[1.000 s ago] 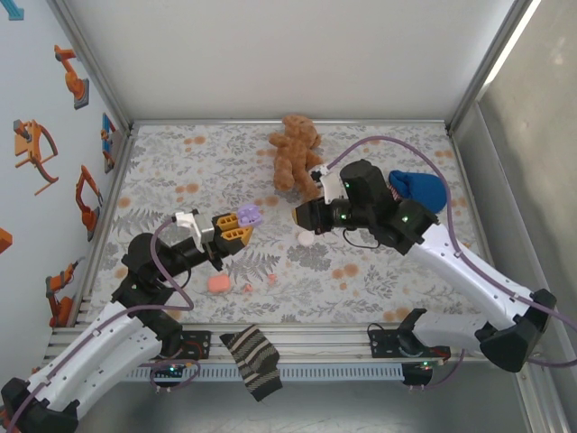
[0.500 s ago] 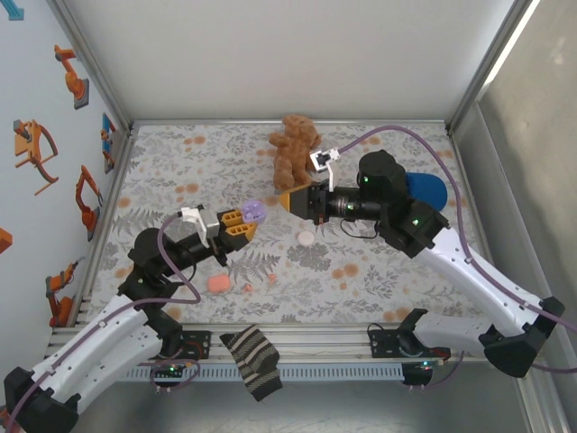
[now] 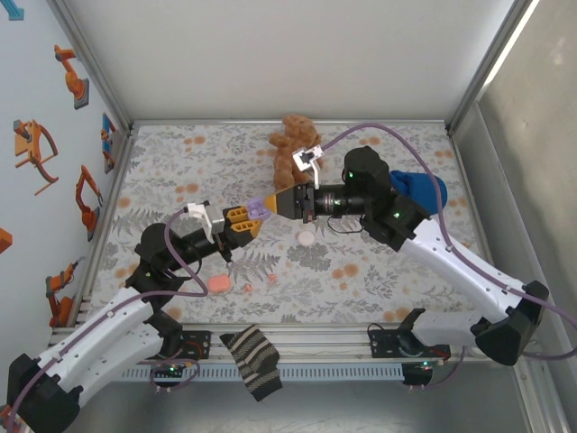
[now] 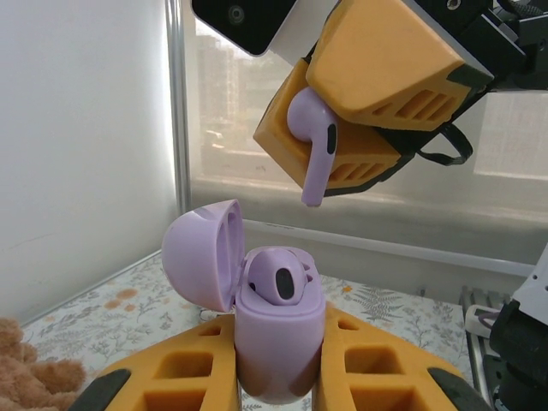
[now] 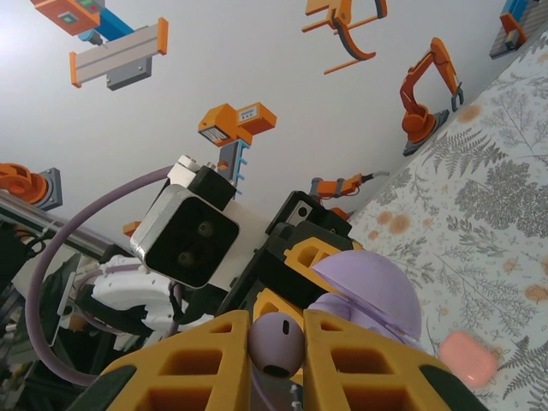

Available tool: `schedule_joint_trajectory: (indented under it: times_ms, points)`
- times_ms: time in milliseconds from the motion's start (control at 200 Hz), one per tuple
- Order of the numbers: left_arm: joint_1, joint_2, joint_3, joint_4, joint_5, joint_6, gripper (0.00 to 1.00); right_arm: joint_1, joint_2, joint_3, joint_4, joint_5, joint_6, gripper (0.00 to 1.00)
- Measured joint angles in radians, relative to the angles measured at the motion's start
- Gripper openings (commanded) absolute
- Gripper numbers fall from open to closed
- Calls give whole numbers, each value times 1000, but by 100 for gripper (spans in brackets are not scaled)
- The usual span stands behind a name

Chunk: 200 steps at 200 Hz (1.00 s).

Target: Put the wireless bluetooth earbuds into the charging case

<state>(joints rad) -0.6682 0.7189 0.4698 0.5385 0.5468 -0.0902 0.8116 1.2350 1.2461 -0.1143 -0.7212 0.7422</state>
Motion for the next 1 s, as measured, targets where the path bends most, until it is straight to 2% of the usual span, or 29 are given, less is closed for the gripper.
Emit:
schedule_joint_trajectory:
  times_ms: [1002]
  points:
    - [0,-14,0,-2,4,-2,0,28,57,43,-60,7,-32,19]
